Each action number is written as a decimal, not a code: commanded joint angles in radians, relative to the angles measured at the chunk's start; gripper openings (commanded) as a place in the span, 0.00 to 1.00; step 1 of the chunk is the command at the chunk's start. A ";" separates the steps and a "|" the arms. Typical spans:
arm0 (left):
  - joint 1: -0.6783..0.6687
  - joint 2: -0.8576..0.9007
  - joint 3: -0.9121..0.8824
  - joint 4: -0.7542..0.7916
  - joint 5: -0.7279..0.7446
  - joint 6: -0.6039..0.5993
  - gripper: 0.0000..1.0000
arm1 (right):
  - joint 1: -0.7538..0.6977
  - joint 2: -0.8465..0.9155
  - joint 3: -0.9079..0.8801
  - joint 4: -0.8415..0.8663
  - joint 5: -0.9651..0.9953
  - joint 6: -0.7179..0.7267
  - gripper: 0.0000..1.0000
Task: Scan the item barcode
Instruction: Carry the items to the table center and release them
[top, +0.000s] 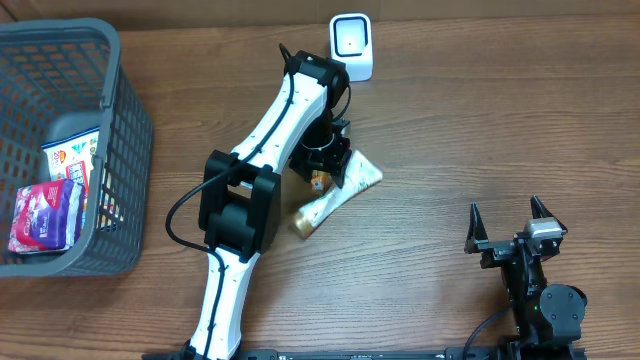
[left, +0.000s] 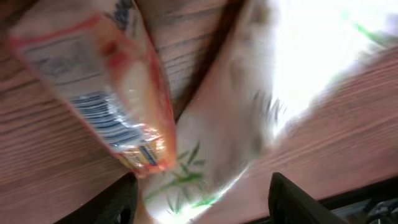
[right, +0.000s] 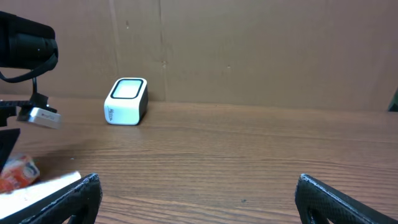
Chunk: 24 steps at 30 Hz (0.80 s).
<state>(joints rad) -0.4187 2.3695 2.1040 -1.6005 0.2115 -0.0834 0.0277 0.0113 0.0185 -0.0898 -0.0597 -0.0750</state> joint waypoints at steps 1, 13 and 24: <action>0.018 -0.019 0.059 -0.045 -0.009 -0.007 0.61 | 0.006 -0.007 -0.010 0.009 0.007 -0.001 1.00; 0.183 -0.208 0.445 -0.090 -0.009 -0.010 0.80 | 0.006 -0.007 -0.010 0.009 0.006 -0.001 1.00; 0.929 -0.543 0.518 -0.081 -0.153 -0.079 1.00 | 0.006 -0.007 -0.010 0.009 0.007 -0.001 1.00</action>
<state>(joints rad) 0.3424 1.8481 2.6148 -1.6554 0.0811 -0.1455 0.0277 0.0113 0.0185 -0.0895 -0.0597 -0.0750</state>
